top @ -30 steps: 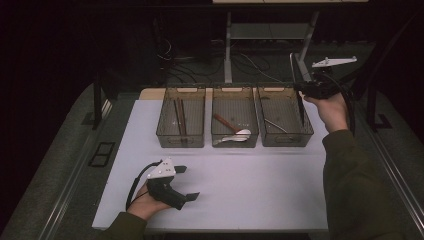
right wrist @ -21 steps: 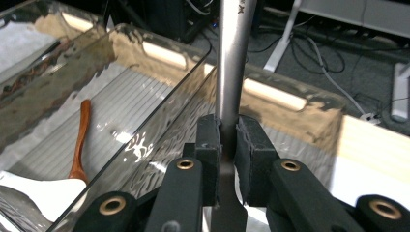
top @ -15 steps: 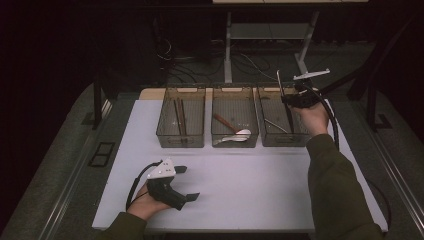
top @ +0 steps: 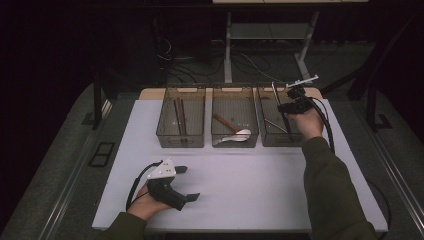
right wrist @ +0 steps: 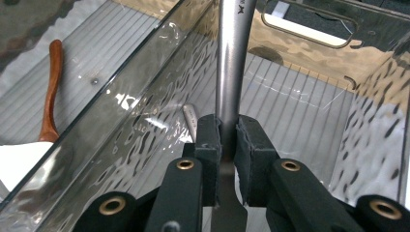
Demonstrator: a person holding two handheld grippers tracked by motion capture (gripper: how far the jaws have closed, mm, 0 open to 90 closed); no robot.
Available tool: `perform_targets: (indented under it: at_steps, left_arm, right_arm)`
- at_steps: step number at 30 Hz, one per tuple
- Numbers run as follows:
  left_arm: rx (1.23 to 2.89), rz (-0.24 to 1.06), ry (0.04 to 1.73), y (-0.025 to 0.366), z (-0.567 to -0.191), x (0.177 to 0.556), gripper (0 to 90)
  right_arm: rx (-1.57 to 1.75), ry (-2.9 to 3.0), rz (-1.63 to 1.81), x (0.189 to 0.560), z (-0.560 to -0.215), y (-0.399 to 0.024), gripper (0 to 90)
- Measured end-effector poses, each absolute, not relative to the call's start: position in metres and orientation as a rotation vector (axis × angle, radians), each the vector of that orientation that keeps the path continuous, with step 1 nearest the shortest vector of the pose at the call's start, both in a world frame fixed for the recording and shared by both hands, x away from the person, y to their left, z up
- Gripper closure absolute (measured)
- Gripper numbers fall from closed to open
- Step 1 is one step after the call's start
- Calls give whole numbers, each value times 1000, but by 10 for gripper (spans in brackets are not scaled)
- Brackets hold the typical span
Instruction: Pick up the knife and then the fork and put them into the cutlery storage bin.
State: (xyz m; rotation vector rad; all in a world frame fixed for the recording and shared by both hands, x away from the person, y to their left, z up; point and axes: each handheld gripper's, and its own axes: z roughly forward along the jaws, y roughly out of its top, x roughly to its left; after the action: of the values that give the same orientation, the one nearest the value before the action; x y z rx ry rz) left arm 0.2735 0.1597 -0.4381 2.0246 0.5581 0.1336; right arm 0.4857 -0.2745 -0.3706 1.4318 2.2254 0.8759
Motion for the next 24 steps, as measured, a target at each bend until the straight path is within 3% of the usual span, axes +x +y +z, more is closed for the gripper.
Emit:
perform_targets:
  at_steps: [7, 18, 24]
  left_arm:
    - [2027, 133, 557, 160, -438, 274, 0]
    - [2029, 134, 556, 159, -438, 273, 0]
    - [2031, 133, 558, 159, -438, 273, 0]
  right_arm:
    - [1457, 2209, 828, 491, -375, -272, 791]
    - [1462, 2208, 944, 487, -371, -279, 527]
    - [1427, 2205, 1004, 480, -367, -278, 453]
